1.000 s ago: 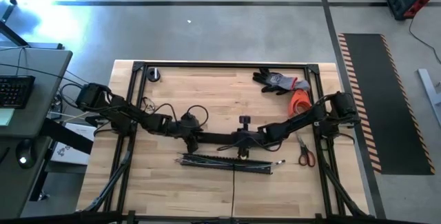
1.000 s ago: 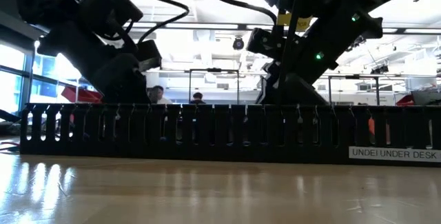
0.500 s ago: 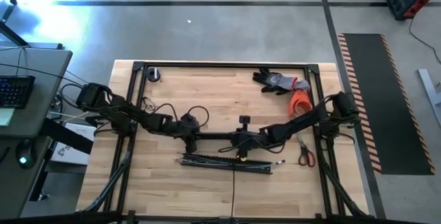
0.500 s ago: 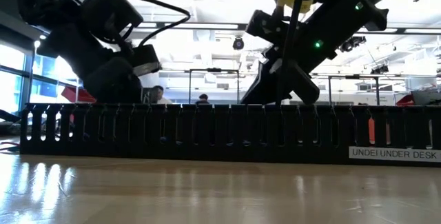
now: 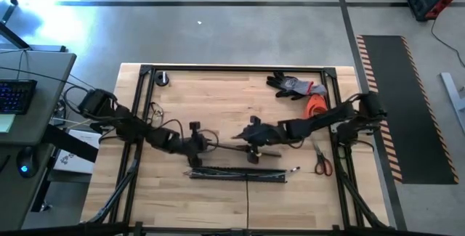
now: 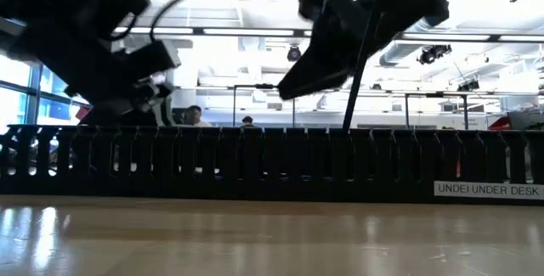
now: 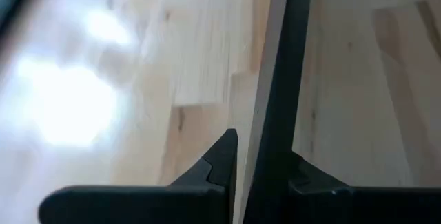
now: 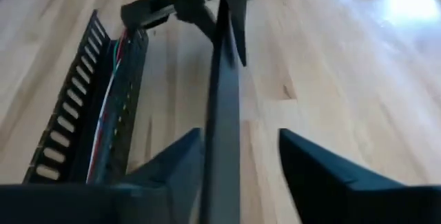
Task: Ziptie cables
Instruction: Close the black cable duct
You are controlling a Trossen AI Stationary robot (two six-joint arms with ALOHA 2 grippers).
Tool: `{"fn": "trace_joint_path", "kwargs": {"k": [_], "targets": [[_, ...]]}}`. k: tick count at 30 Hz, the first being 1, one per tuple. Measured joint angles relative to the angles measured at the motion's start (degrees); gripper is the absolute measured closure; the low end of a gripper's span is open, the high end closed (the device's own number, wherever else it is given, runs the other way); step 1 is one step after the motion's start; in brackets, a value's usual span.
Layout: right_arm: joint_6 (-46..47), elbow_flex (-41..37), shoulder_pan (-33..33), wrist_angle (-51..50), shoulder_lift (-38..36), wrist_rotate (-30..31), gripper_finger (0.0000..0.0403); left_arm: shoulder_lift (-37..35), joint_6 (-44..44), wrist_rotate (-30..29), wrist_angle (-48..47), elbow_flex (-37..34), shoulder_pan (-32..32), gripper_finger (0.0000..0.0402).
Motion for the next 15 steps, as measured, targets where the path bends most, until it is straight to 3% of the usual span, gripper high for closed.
{"fn": "trace_joint_path", "kwargs": {"k": [5,8,15], "targets": [[3.2,0.0,-4.1,6.5,5.2,-12.6,0.0132,0.0,6.4,-9.9,0.0,0.0,-4.8,0.0364],[6.4,0.0,-6.2,11.1,8.7,-20.4,0.0094,0.0,8.9,-15.7,-0.4,0.0,-6.6,0.036],[8.5,-0.1,-9.6,14.5,11.6,-22.4,0.0072,0.0,13.1,-21.6,-0.3,0.0,-8.0,0.0356]]}}
